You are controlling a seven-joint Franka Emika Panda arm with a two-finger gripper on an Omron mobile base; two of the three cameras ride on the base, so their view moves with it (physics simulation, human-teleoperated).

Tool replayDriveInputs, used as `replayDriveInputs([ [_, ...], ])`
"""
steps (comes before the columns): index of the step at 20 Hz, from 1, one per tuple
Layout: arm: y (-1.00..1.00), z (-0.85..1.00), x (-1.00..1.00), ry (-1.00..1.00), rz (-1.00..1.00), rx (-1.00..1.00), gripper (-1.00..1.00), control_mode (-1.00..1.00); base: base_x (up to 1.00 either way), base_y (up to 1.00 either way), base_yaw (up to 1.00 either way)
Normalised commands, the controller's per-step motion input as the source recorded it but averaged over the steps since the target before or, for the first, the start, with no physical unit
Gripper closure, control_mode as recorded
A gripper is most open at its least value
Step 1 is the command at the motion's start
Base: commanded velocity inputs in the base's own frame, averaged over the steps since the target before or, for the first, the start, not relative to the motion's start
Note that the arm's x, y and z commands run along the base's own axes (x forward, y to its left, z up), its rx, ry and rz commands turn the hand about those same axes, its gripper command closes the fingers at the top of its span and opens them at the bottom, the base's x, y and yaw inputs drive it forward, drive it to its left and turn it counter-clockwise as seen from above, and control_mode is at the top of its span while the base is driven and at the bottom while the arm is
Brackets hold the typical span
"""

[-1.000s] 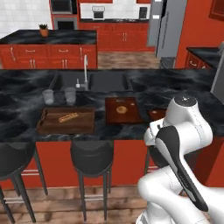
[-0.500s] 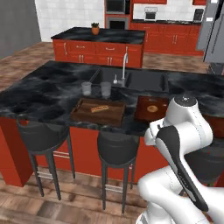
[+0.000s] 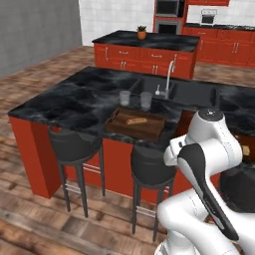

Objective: Take the cake and donut from the fridge and place them on the empty tray on the dining counter.

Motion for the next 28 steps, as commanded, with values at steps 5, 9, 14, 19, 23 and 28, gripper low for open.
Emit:
replayDriveInputs([
  [5,0.00,0.00,0.00,0.00,0.00,0.00,-1.00,1.00,0.00,0.73,0.00],
  [9,0.00,0.00,0.00,0.00,0.00,0.00,-1.00,1.00,0.00,0.84,0.00],
  [14,0.00,0.00,0.00,0.00,0.00,0.00,-1.00,1.00,0.00,0.86,0.00],
  [19,0.00,0.00,0.00,0.00,0.00,0.00,-1.00,1.00,0.00,0.88,0.00],
  [23,0.00,0.00,0.00,0.00,0.00,0.00,-1.00,1.00,0.00,0.91,0.00],
  [28,0.00,0.00,0.00,0.00,0.00,0.00,-1.00,1.00,0.00,0.92,-0.02],
])
